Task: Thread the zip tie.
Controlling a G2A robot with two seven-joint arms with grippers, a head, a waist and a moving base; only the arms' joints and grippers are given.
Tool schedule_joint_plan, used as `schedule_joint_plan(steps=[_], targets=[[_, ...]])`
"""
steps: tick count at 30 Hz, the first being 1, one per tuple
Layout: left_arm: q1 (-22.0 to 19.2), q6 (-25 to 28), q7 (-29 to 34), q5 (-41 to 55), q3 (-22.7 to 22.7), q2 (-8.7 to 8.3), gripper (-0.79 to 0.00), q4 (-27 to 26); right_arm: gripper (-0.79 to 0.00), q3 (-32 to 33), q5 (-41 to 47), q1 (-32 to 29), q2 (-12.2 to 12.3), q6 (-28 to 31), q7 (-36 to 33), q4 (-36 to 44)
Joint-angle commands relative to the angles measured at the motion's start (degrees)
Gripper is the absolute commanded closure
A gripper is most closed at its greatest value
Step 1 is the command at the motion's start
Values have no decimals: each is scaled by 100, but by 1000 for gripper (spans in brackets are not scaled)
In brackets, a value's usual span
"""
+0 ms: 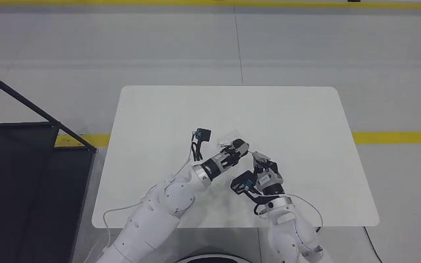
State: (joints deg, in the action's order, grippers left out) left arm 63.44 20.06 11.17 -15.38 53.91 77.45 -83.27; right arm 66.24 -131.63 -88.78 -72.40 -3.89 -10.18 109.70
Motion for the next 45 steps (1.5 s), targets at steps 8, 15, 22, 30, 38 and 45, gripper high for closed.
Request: schedule_joint_plan(steps=[8,15,22,30,38,45], targets=[[-50,181,160,-17,22,19,-182,112,0,38,-19,-59,-15,90,-20,55],[8,248,145,159,104,32,-785,60,0,72,-29,-40,-38,45,-100,14],[349,468,469,513,529,-71,-785,-277,0,37,-11,133,-85,-41,-213,-144],[603,504,1031,588,896,-189,-785,-546,0,12,-8,145,-96,30,-53,-135],[603,504,1031,588,896,-189,-785,-546,0,12,-8,145,-96,30,-53,-135],[561,503,746,221,768,-161,-785,-525,0,-58,-182,15,-111,-139,65,-22]])
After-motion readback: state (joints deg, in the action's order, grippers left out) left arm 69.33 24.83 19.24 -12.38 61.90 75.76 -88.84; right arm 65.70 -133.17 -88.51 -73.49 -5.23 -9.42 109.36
